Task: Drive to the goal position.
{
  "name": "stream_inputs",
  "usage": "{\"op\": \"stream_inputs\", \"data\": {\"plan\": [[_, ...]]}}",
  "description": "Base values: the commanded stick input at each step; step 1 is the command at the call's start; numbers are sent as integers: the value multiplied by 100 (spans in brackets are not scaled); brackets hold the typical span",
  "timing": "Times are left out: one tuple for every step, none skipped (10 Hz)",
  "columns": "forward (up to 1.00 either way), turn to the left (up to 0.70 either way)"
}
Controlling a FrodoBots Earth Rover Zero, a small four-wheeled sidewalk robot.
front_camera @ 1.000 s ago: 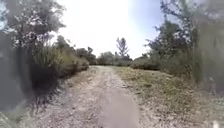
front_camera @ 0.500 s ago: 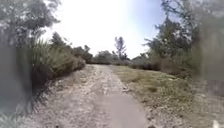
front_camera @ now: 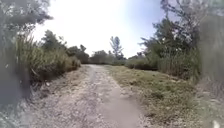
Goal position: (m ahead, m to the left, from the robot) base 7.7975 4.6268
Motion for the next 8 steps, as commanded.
{"op": "stream_inputs", "data": {"plan": [[70,0],[70,0],[70,0],[70,0],[70,0],[70,0],[70,0],[70,0]]}}
